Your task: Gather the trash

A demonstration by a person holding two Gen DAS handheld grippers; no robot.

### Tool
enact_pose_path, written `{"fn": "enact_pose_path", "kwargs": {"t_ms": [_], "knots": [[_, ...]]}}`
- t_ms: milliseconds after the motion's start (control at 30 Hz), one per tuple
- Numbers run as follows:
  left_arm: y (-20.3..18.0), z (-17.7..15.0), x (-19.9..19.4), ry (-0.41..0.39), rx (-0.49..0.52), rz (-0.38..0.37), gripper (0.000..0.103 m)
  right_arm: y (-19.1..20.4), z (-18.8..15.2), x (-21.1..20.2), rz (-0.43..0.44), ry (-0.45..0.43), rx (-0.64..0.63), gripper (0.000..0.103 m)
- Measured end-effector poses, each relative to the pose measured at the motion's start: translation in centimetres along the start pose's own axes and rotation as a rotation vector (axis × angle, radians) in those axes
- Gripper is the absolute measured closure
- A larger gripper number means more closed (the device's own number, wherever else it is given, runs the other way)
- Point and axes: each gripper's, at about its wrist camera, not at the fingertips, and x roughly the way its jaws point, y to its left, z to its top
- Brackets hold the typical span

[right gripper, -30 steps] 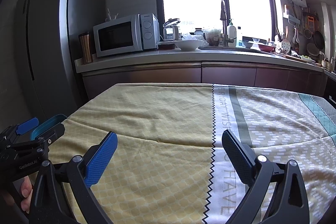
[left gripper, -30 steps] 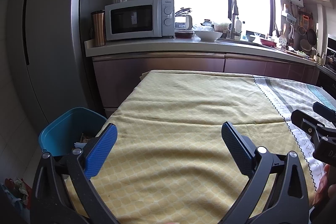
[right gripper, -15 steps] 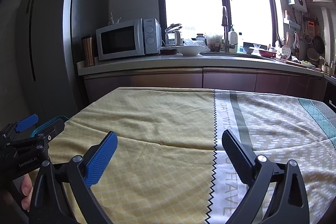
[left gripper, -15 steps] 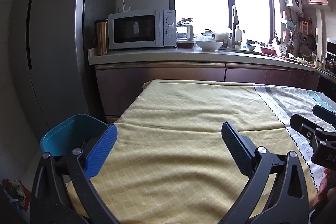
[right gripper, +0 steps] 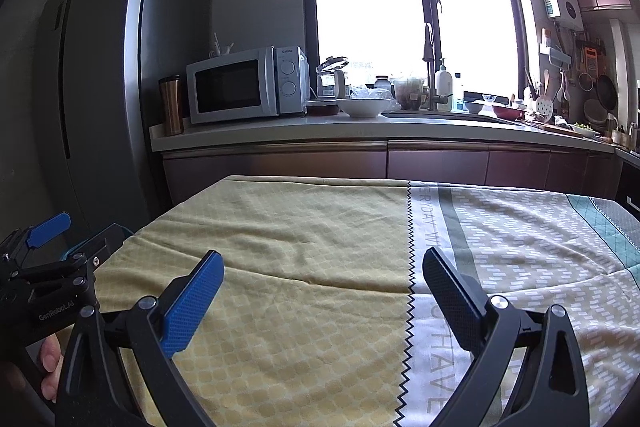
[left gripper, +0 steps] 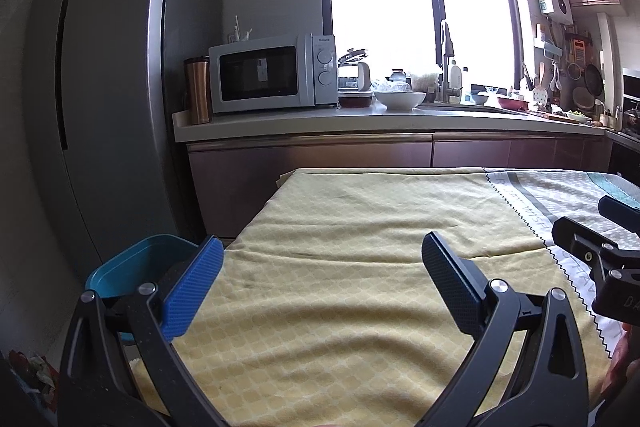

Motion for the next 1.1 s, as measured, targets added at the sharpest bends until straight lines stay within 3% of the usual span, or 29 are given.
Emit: {"fn": "enact_pose_path", "kwargs": {"t_ms": [767,1100], "knots": [[-0.12,-0.14,0.04,-0.009,-0.001,0.005,0.006,-0.42,-0.05,-0.28,0.005,-0.005,0.025,0.007],[-0.55,-0.09,-0.02,0.004,0.001,-0.033,0.006,-0.55,-0.22,-0.16,0.004,0.003,0.031,0.007]]}}
